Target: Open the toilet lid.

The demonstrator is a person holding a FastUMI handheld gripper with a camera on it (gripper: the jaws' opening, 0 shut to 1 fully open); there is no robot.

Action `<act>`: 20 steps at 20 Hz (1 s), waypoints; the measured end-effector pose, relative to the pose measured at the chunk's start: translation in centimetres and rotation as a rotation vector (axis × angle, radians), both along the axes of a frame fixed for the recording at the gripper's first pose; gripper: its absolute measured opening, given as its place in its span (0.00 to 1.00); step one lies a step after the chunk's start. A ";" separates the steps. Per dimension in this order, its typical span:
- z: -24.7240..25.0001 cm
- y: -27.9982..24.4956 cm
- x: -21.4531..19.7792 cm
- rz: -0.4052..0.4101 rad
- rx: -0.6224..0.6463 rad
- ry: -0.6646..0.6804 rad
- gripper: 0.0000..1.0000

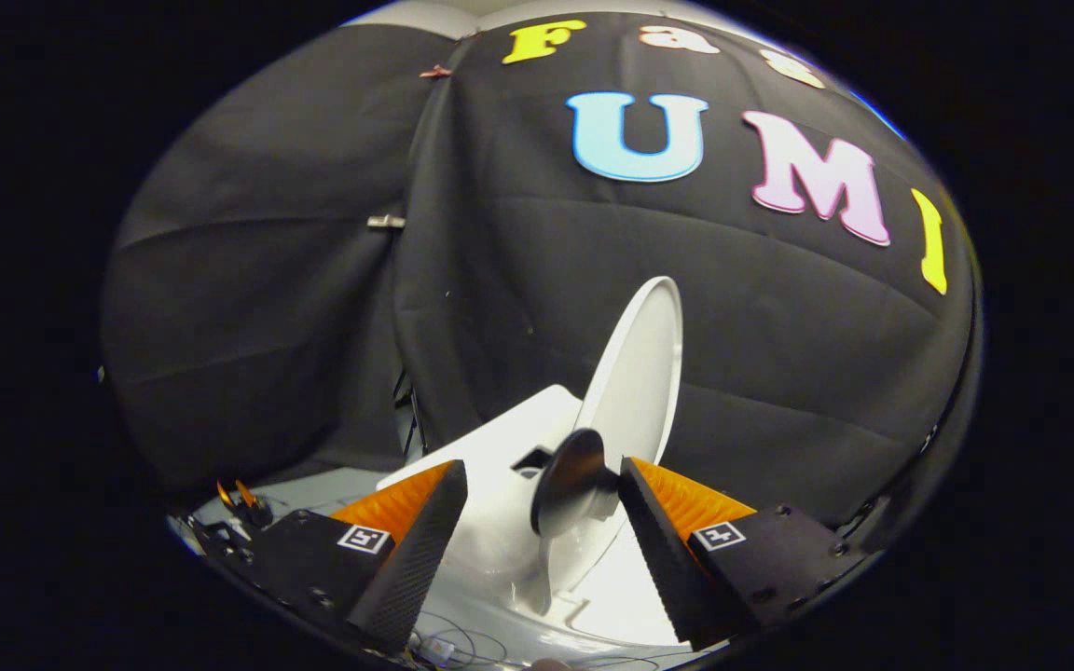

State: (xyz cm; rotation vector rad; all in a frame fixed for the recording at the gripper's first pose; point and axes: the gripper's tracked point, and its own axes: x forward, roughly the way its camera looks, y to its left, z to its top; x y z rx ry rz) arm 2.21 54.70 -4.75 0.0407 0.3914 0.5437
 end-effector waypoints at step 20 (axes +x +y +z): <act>7.9 -9.2 -0.1 -0.057 0.124 -0.308 0.99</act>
